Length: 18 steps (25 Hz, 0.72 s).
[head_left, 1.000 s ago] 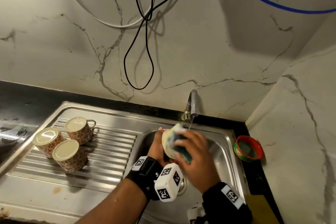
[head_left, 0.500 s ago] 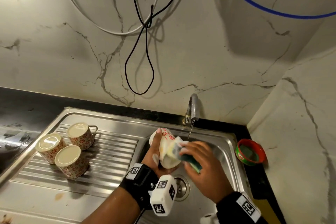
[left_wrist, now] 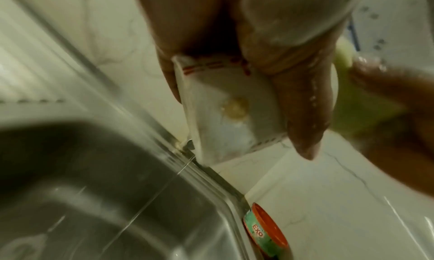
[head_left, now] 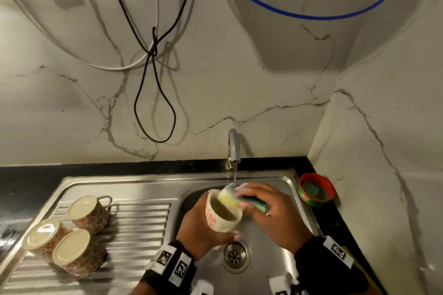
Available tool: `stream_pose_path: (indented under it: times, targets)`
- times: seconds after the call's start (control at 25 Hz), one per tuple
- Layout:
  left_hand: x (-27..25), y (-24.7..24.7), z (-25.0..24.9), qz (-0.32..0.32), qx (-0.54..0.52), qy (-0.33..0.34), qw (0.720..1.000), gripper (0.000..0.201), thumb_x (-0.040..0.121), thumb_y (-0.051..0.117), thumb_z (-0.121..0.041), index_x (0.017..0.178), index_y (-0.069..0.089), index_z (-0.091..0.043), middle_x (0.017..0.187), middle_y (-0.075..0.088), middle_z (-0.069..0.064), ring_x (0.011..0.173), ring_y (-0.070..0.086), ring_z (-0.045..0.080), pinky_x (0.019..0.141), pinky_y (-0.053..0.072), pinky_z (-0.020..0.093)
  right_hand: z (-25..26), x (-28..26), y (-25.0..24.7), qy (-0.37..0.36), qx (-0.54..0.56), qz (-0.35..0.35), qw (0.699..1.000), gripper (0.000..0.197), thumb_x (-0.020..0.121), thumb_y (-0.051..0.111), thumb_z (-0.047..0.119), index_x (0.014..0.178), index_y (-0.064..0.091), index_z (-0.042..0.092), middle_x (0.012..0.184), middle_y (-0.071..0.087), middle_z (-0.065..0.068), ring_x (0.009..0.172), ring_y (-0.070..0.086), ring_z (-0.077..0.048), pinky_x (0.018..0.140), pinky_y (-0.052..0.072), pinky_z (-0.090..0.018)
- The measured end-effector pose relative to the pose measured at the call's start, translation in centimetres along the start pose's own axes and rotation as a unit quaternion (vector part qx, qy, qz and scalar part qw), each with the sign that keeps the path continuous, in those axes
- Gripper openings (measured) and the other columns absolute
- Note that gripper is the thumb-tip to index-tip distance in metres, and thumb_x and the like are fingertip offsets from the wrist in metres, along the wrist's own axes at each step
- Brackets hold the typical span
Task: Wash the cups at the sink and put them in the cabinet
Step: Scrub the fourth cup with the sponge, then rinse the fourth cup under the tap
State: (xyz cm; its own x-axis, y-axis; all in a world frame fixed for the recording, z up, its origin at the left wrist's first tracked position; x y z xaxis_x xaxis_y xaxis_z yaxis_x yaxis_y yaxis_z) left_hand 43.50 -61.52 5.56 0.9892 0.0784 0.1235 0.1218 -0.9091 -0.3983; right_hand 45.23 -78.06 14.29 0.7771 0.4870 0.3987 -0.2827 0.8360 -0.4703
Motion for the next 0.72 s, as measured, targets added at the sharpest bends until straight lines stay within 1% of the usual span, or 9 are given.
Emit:
stream_pose_path:
  times: [0.12,0.2,0.24,0.32,0.4,0.44,0.52,0.6,0.72]
  targets:
    - [0.1,1.7,-4.4,-0.004,0.198,0.114,0.974,0.067,0.055,0.078,-0.060,0.116,0.055,-0.045,0.106,0.065,-0.027,0.099,0.063,-0.006,0.088,0.054,0.025,1.5,0.8,4.6,-0.063,-0.228,0.193,0.952,0.021,0.091,0.061,0.020,0.105,0.076,0.016,0.109,0.074,-0.001,0.103,0.066,-0.016,0.092,0.051,-0.032]
    - [0.2,3.1,-6.0,0.030,0.311,0.148,0.938,0.067,0.061,0.067,-0.067,0.122,0.053,-0.044,0.119,0.060,-0.024,0.113,0.056,-0.001,0.104,0.046,0.030,-0.7,0.2,6.2,0.022,-0.299,0.243,0.922,0.023,0.094,0.052,0.010,0.107,0.070,0.004,0.109,0.070,-0.016,0.103,0.065,-0.033,0.088,0.052,-0.042]
    - [-0.1,3.4,-6.3,0.043,0.356,0.154,0.921,0.070,0.063,0.063,-0.069,0.126,0.050,-0.044,0.125,0.058,-0.022,0.120,0.053,0.003,0.110,0.040,0.034,-2.5,-0.2,6.4,0.105,-0.265,0.227,0.931,0.023,0.095,0.051,0.006,0.109,0.067,-0.001,0.109,0.067,-0.020,0.102,0.064,-0.036,0.087,0.051,-0.043]
    - [-0.7,3.5,-6.7,0.041,0.402,0.172,0.898,0.068,0.067,0.057,-0.069,0.129,0.048,-0.041,0.128,0.059,-0.016,0.123,0.054,0.012,0.110,0.040,0.045,-5.5,-1.5,7.0,0.269,-0.011,0.143,0.953,0.020,0.094,0.051,0.003,0.110,0.063,0.002,0.109,0.064,-0.021,0.098,0.063,-0.034,0.087,0.051,-0.042]
    - [-1.3,3.5,-6.7,0.028,0.408,0.182,0.894,0.067,0.069,0.056,-0.066,0.128,0.048,-0.035,0.124,0.062,-0.011,0.120,0.053,0.017,0.103,0.046,0.049,-6.3,-2.0,7.6,0.344,0.237,0.070,0.906,0.019,0.094,0.052,0.002,0.109,0.063,0.008,0.110,0.063,-0.018,0.097,0.064,-0.027,0.089,0.052,-0.039]
    - [-1.0,3.4,-6.4,0.024,0.413,0.173,0.894,0.070,0.066,0.057,-0.065,0.128,0.047,-0.035,0.124,0.061,-0.011,0.120,0.053,0.017,0.101,0.047,0.048,-6.5,-1.6,7.5,0.335,0.275,0.070,0.898,0.022,0.093,0.056,0.003,0.113,0.064,0.007,0.114,0.064,-0.017,0.103,0.064,-0.025,0.092,0.050,-0.038]
    - [-0.1,3.9,-4.9,0.068,0.401,0.125,0.905,0.075,0.059,0.059,-0.066,0.129,0.042,-0.042,0.126,0.058,-0.015,0.120,0.053,0.013,0.100,0.049,0.042,-5.8,-1.4,7.0,0.291,0.117,0.150,0.937,0.027,0.095,0.058,0.009,0.121,0.065,0.003,0.122,0.066,-0.016,0.113,0.062,-0.026,0.096,0.047,-0.031]
    - [-0.1,5.2,-3.3,0.131,0.371,0.074,0.916,0.079,0.057,0.065,-0.065,0.130,0.040,-0.045,0.127,0.053,-0.022,0.120,0.051,0.007,0.101,0.048,0.036,-7.1,-2.5,7.5,0.294,0.062,0.216,0.929,0.027,0.099,0.054,0.010,0.121,0.065,-0.001,0.124,0.066,-0.018,0.114,0.061,-0.025,0.097,0.042,-0.023]
    - [-1.1,6.9,-2.1,0.141,0.410,0.065,0.899,0.087,0.054,0.071,-0.063,0.132,0.043,-0.042,0.130,0.051,-0.020,0.122,0.050,0.011,0.098,0.046,0.038,-9.4,-3.6,8.6,0.351,0.305,0.086,0.881,0.019,0.096,0.056,0.003,0.112,0.066,0.003,0.102,0.069,-0.010,0.091,0.065,-0.016,0.078,0.051,-0.017]
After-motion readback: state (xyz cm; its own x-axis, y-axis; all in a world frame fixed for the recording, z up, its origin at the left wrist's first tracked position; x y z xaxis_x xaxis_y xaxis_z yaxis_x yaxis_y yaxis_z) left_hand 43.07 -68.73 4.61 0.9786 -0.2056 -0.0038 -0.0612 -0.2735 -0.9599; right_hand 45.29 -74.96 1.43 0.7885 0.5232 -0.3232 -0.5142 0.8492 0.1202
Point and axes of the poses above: each hand's wrist, its own x-axis towards the middle knuckle, its own y-axis out of the palm, z = x × y, the point moved 10 cm from there along x, towards the middle knuckle
